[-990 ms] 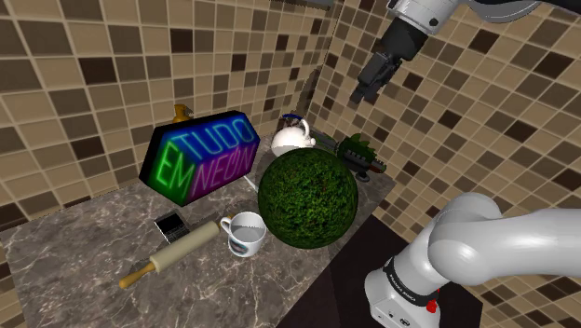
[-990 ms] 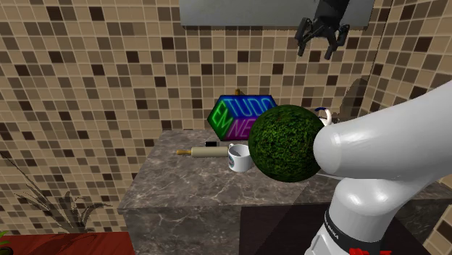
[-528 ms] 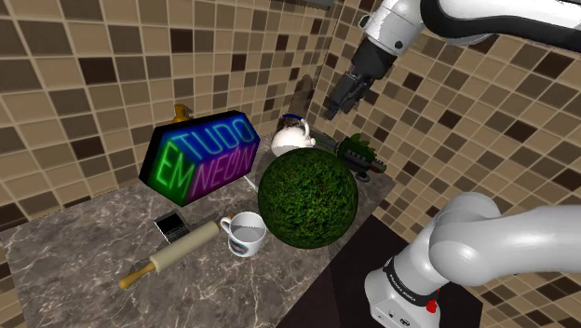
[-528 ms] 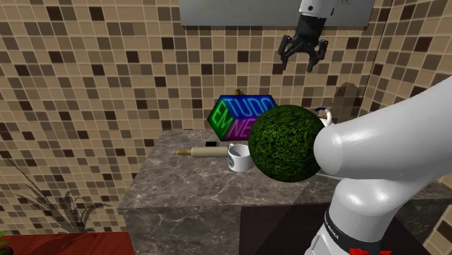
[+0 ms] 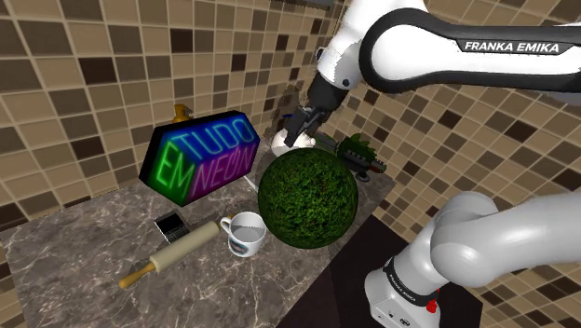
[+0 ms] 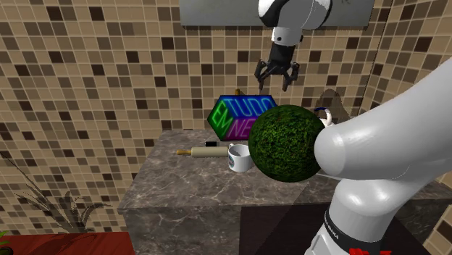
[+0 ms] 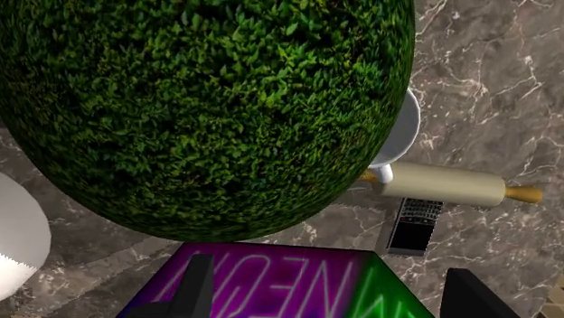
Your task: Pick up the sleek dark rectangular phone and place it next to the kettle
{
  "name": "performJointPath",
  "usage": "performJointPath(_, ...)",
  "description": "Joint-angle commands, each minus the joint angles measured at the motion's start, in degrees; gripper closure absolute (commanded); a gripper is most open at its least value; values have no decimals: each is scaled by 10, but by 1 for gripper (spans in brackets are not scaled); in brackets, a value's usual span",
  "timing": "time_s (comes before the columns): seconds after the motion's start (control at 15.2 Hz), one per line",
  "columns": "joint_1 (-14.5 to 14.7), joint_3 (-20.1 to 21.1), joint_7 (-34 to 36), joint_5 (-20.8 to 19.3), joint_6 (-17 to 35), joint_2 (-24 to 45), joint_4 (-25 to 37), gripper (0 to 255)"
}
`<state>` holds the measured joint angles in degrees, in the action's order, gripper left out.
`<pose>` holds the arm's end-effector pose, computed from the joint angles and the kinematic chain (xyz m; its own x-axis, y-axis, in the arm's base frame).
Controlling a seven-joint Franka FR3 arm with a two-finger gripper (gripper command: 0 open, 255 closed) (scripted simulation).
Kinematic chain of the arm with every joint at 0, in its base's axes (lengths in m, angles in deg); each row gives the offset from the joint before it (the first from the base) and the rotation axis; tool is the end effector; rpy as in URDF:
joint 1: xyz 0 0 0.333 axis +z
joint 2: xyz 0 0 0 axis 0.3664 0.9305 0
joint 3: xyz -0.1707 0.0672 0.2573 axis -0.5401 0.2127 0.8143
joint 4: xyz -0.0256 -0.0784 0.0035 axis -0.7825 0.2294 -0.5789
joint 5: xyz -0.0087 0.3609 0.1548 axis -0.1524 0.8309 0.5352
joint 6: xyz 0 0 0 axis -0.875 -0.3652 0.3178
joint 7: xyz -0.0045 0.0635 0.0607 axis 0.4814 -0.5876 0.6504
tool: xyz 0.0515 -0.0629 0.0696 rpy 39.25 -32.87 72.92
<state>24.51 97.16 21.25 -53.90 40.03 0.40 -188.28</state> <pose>0.3696 0.1125 0.5101 0.9789 0.1113 0.1714 0.1267 -0.9886 -0.0817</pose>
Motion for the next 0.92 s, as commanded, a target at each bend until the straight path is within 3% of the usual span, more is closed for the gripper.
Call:
performJointPath(0.0, 4, 22, 17, 3, 38, 28, -5, 0)
performJointPath(0.46, 5, 95, 82, -14, 165, 153, 3, 0)
performJointPath(0.86, -9, 156, 175, -93, 259, 285, 41, 0)
